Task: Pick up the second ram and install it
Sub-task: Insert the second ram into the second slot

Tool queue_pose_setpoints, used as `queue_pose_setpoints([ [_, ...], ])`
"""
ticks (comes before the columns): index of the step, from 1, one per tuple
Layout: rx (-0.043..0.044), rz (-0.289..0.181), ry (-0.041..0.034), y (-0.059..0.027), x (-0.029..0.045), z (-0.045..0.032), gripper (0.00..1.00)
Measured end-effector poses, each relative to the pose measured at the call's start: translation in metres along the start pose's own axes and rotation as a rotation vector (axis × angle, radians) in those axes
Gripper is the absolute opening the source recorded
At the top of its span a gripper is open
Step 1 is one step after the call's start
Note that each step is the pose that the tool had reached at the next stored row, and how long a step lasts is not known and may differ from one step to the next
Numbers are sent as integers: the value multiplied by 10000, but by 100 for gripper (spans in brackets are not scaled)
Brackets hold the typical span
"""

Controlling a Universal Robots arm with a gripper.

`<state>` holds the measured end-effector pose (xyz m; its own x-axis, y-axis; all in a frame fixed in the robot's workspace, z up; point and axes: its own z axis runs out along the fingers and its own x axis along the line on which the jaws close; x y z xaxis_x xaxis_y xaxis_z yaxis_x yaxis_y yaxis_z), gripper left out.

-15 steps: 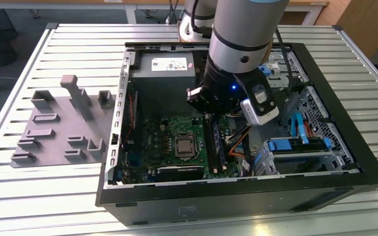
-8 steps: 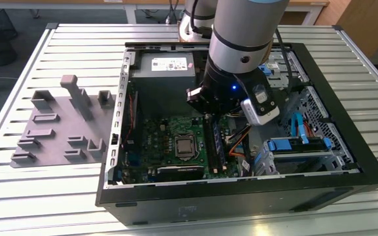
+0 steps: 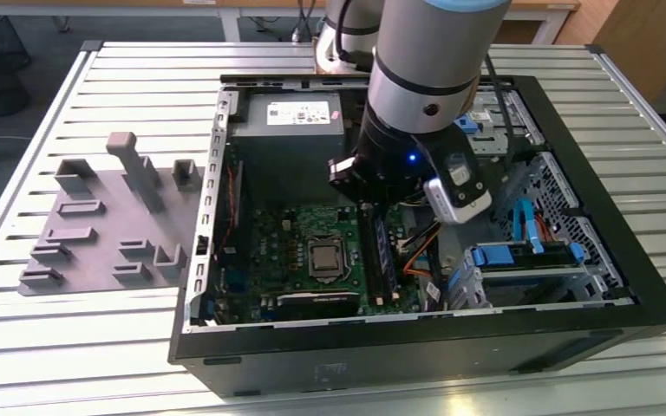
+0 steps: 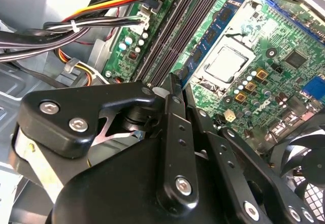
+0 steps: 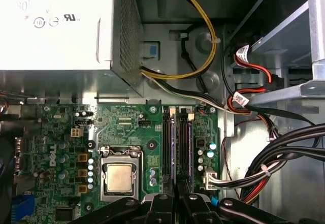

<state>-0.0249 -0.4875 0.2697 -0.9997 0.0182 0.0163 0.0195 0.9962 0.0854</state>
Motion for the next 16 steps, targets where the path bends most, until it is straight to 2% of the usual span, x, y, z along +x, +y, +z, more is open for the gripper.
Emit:
queue_pose_setpoints([
  [10,-3,72,-5,-14,-2,84,14],
  [16,-3,148,-11,-15,-2,95,14],
])
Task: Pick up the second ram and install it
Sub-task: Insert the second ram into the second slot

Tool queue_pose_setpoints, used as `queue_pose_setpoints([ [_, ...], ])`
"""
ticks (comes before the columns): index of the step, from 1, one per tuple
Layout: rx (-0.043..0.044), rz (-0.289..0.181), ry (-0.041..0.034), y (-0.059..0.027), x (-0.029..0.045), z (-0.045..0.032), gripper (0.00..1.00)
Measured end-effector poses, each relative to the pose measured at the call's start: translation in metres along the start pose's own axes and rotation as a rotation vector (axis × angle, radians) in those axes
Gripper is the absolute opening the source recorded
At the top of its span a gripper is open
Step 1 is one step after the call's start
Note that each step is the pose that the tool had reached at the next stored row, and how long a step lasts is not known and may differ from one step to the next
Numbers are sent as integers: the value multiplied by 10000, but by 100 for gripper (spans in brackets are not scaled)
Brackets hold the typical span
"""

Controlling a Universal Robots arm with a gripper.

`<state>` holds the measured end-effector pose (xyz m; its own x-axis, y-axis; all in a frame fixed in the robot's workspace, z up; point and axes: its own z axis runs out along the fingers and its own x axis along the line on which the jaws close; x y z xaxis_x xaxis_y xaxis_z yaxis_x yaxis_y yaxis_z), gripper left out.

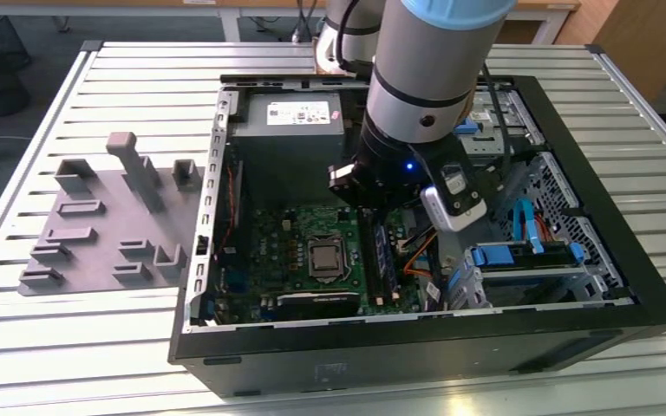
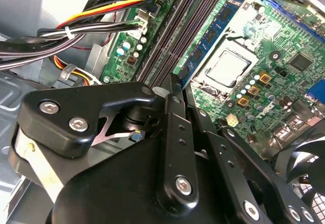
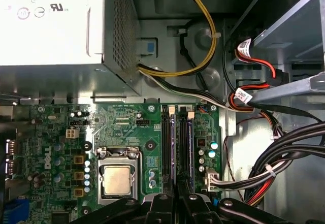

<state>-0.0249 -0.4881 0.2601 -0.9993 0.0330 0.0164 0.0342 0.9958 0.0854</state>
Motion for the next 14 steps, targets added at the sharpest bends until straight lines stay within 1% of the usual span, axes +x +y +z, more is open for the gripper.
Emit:
queue_pose_setpoints([
  [4,-3,0,-1,0,0,5,14],
  [8,-2,0,-1,-4,-1,45,14],
  [11,1,4,1,-12,0,56,14],
  [14,0,9,0,-15,-5,85,14],
])
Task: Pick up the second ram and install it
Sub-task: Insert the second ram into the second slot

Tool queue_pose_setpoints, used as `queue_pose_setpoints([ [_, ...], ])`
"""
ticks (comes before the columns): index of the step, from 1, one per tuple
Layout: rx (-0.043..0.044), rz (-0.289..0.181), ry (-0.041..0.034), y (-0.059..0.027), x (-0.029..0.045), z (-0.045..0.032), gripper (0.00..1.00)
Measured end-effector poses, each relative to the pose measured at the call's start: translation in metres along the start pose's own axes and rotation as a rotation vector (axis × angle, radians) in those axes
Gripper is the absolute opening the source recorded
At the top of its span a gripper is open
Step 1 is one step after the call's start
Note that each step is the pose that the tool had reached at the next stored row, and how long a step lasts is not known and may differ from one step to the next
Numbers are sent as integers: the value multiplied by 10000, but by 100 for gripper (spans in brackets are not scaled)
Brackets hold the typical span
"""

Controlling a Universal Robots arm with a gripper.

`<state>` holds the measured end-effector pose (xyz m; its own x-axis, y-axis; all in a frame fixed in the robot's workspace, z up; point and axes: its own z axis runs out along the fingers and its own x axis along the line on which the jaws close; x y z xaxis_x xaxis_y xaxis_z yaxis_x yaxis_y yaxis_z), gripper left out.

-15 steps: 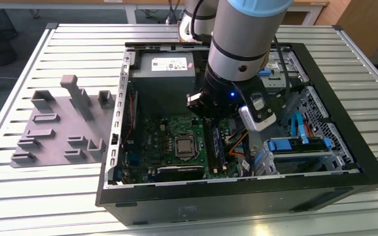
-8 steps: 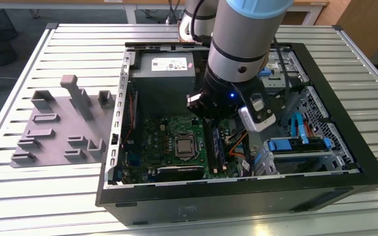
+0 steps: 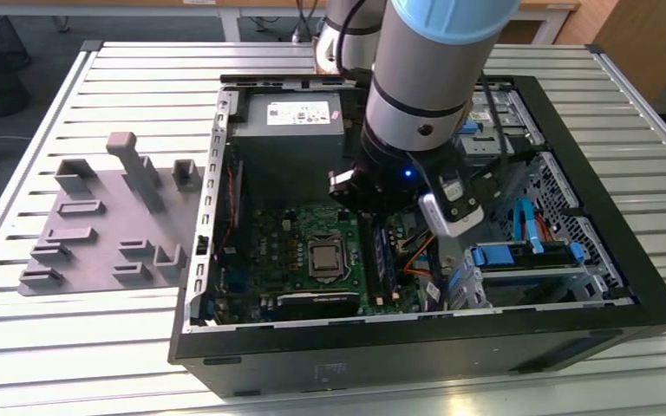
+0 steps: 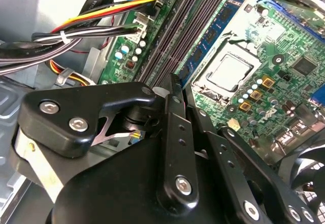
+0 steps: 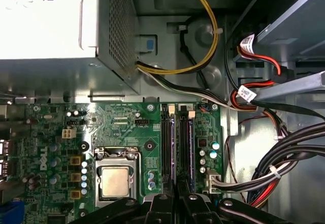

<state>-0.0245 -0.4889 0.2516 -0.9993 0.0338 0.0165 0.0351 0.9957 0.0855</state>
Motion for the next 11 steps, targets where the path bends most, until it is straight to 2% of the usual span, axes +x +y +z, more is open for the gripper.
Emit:
queue_pose_setpoints([
  [11,-2,201,-17,-18,-20,88,14],
])
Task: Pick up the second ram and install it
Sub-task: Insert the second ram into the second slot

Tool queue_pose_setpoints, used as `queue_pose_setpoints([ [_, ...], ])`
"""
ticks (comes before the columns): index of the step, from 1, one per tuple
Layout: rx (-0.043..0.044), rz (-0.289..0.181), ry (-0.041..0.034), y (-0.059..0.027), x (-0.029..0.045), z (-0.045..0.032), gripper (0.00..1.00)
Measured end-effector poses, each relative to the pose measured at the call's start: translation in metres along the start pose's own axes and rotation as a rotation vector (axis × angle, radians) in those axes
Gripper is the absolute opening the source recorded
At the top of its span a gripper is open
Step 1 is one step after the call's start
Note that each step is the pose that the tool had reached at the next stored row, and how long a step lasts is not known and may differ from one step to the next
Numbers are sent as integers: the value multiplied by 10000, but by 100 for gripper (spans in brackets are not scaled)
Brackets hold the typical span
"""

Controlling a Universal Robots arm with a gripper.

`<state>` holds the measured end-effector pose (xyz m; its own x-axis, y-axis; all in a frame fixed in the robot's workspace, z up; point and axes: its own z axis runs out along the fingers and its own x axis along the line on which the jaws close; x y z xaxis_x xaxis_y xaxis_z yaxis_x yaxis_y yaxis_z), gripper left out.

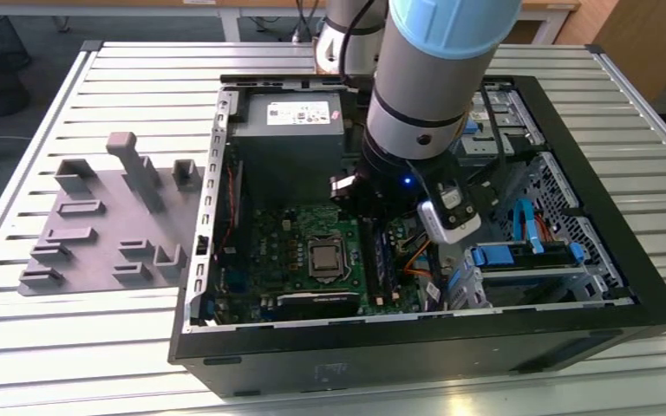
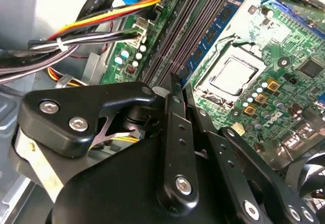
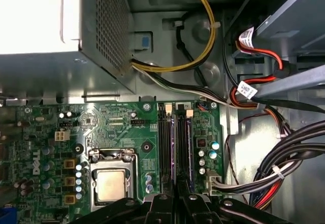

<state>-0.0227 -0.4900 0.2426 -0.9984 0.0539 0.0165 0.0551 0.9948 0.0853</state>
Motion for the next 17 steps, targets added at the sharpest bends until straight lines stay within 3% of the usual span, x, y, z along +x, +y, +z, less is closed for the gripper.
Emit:
queue_pose_setpoints([
  [6,-1,16,-2,-18,-2,46,14],
  [10,-3,68,-7,-24,40,91,14],
  [17,-4,111,-10,-26,56,101,14],
])
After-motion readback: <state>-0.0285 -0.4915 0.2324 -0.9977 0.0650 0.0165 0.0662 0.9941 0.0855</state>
